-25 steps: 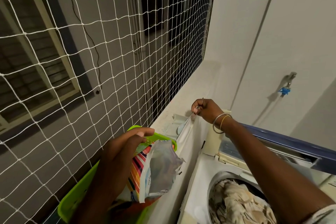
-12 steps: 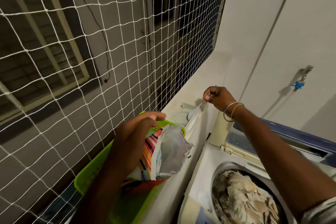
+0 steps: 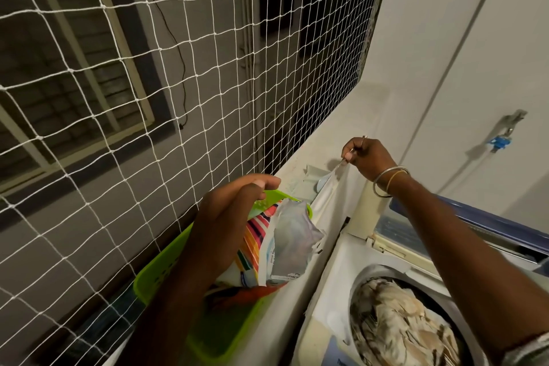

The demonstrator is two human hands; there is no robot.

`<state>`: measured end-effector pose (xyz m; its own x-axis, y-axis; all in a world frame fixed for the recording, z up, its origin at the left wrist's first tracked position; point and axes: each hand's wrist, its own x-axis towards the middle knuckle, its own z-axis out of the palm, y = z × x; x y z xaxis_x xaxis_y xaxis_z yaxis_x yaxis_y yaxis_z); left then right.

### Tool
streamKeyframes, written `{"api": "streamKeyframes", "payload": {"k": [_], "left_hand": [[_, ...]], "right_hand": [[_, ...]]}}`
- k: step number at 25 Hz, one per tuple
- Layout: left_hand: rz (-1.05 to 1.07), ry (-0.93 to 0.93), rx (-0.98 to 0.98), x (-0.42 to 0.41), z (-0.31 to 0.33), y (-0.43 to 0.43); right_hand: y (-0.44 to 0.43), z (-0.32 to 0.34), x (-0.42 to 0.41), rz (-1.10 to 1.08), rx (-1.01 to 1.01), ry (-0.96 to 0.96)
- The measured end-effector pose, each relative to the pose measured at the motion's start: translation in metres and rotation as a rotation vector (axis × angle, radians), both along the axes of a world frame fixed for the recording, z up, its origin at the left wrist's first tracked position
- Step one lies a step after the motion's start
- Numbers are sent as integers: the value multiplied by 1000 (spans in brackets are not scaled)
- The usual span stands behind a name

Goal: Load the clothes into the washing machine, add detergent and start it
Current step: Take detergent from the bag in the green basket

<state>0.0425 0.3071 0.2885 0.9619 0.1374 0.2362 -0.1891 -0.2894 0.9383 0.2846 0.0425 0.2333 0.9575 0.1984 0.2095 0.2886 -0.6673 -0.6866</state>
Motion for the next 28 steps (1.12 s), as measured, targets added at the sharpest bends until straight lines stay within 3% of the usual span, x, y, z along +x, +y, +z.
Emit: {"api": "streamKeyframes", "payload": {"k": [13, 22, 25, 28], "left_hand": [[-27, -41, 28, -1, 2, -2], [-33, 0, 46, 0, 0, -4], [-39, -8, 50, 0, 0, -5], [-48, -15, 36, 1, -2, -6]], "right_hand": [[9, 6, -28, 22, -63, -224], [9, 16, -50, 72, -187, -497], [4, 21, -59, 3, -100, -536], [1, 31, -77, -103, 189, -426]]}}
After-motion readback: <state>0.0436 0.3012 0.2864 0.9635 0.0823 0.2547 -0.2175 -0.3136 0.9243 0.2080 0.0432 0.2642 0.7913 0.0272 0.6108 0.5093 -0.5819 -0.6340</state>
